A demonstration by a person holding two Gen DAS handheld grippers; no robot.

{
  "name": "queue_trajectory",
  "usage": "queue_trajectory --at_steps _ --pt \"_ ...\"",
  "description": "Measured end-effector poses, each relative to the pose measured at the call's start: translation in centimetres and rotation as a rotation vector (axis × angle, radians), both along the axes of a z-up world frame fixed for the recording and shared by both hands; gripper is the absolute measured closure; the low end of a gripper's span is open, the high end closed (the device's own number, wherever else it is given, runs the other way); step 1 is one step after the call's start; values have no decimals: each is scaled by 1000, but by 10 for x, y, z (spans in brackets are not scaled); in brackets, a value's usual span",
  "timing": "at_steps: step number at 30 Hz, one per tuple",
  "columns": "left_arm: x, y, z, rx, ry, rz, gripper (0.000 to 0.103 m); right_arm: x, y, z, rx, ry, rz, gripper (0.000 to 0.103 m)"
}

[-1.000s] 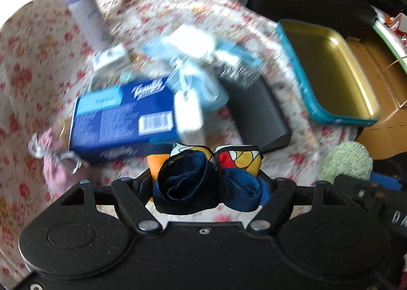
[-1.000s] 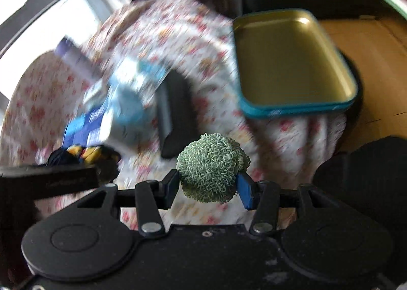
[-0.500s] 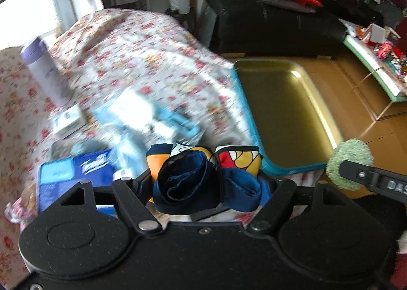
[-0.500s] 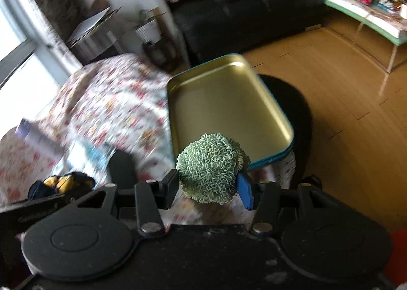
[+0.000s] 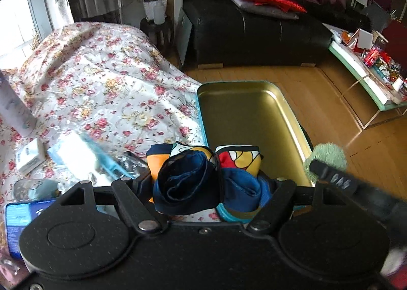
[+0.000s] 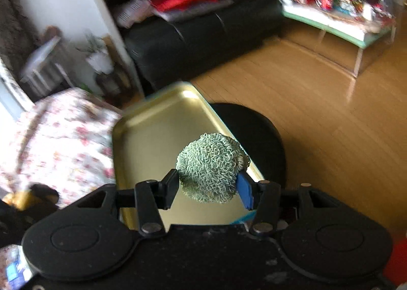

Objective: Organize soft objects
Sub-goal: 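Carry the socks in the left tool and the green ball in the right tool over the gold tray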

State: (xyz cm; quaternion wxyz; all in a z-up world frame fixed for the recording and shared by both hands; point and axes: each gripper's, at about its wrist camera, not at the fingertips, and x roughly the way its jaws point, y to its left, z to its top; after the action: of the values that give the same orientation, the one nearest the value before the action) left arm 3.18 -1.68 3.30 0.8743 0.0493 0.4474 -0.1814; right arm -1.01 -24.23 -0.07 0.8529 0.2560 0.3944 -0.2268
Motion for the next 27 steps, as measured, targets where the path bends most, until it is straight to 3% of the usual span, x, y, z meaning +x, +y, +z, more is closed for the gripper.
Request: queue_trajectory --at_steps 2,9,21,27 --pt "8 -6 -6 4 18 1 32 2 -7 -3 64 -16 23 54" --pt "37 -27 -23 27 67 16 32 3 -7 -4 37 -49 44 54" --pt "74 -78 -29 74 36 -31 32 9 -11 -10 51 -40 19 53" --pt "82 -97 -34 91 34 -57 25 9 -9 -10 50 -37 9 53"
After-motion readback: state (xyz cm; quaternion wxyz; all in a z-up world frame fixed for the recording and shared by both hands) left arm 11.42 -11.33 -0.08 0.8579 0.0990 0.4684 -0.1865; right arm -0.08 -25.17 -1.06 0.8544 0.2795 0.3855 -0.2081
